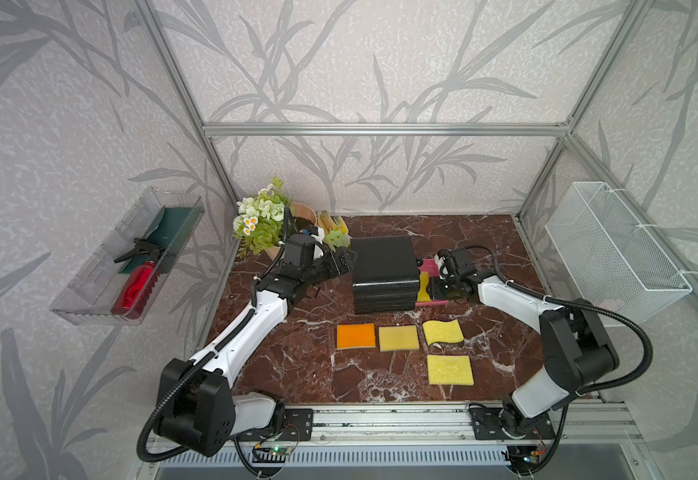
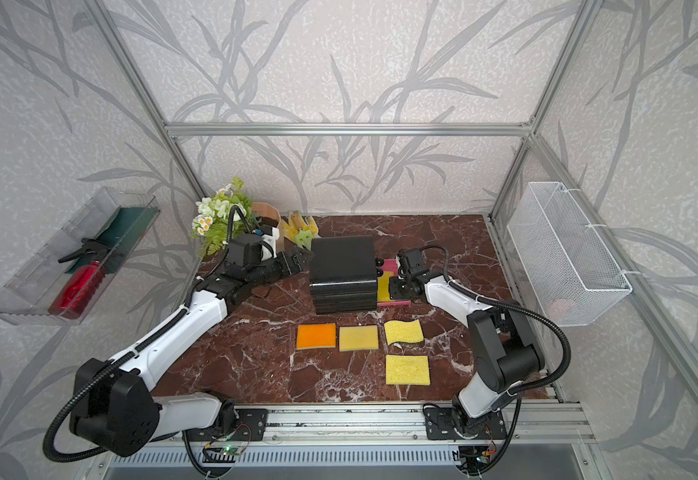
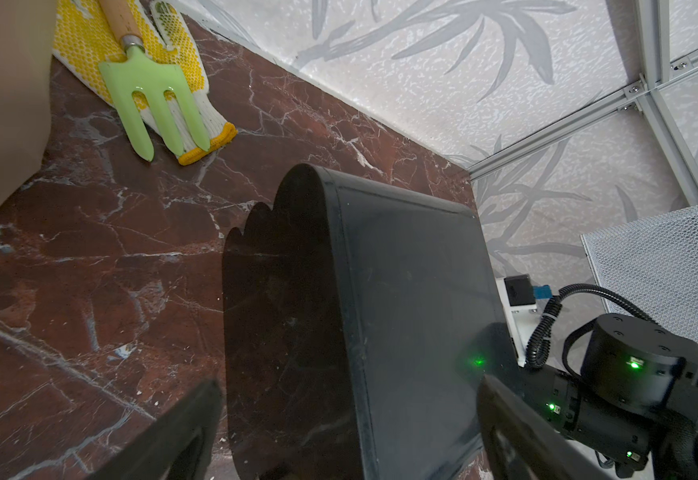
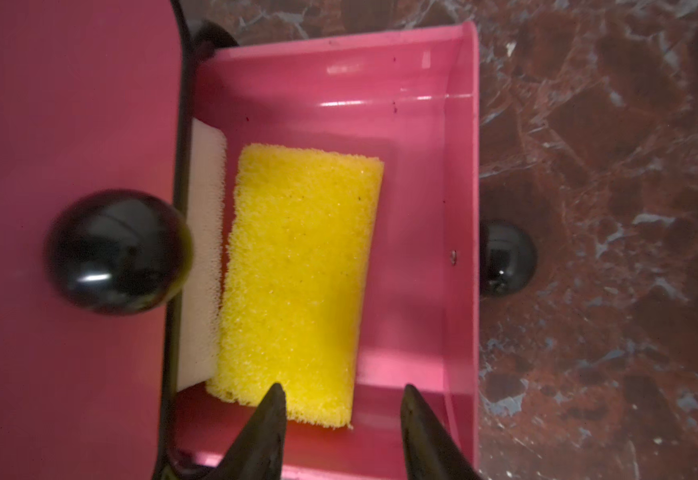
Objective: Take the sponge out of the drawer
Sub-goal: Open the drawer in the storage box, then pick up the sponge from the drawer.
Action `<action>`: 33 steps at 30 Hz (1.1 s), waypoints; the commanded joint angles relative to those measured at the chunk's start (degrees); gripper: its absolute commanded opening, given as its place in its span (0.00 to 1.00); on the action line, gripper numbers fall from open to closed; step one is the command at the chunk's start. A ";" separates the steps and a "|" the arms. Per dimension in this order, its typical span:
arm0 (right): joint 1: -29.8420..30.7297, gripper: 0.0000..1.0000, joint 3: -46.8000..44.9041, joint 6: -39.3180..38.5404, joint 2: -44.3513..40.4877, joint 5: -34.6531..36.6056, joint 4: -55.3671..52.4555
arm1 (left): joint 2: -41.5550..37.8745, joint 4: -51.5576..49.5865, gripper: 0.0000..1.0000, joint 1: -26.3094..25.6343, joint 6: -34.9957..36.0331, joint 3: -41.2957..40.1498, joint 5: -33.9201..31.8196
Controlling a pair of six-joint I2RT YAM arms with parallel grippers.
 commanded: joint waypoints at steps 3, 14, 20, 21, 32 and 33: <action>0.36 0.46 2.01 1.18 2.53 -0.63 2.49 | -2.09 0.67 0.95 0.23 0.58 -0.36 0.26; 1.07 0.36 2.20 3.68 9.57 0.69 4.75 | -2.73 0.56 0.95 0.23 0.93 -0.58 -0.09; 1.07 0.17 1.98 4.05 9.99 -0.06 4.51 | -3.28 0.32 0.95 0.23 1.07 -0.59 -0.22; 1.07 0.13 1.93 3.97 9.80 -0.06 4.49 | -3.43 0.30 0.95 0.22 1.09 -0.59 -0.27; 0.81 0.00 2.52 0.89 0.81 0.93 2.30 | -5.11 -0.45 0.95 0.23 1.37 -0.43 -0.54; 0.72 0.00 2.80 0.57 0.07 1.21 1.51 | -5.24 -0.55 0.95 0.27 1.42 -0.51 -0.62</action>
